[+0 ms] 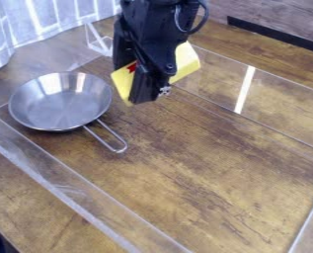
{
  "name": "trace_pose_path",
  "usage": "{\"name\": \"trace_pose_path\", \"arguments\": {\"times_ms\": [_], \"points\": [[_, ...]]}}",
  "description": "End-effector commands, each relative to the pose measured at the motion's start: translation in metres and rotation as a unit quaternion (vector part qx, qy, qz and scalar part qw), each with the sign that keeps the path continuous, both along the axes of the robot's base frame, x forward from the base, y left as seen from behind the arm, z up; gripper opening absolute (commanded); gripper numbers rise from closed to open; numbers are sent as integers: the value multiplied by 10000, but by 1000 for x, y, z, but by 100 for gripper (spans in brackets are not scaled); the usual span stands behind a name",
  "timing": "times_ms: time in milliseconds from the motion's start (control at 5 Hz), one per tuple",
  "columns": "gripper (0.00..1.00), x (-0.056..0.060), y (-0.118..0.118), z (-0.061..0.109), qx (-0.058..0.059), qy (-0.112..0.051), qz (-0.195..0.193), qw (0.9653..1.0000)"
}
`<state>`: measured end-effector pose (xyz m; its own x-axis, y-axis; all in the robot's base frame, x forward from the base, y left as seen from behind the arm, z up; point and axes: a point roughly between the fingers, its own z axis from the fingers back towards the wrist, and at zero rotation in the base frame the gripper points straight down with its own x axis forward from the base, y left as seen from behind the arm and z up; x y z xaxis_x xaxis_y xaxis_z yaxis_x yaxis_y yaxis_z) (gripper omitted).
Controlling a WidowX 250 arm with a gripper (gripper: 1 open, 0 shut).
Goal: Put the yellow object in the silver pan
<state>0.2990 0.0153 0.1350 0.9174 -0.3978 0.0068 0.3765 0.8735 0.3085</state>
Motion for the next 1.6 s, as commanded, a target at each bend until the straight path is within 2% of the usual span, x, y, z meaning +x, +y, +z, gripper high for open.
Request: {"name": "trace_pose_path", "arguments": {"times_ms": [0,400,800,1400], "points": [[0,2,-4,23,-28,-460,-2,9989],[0,-7,26,20,81,-413,591,9974],[0,-22,74,16,155,-296,1336,9905],[0,-38,116,0,340,-101,1627,9860]]}}
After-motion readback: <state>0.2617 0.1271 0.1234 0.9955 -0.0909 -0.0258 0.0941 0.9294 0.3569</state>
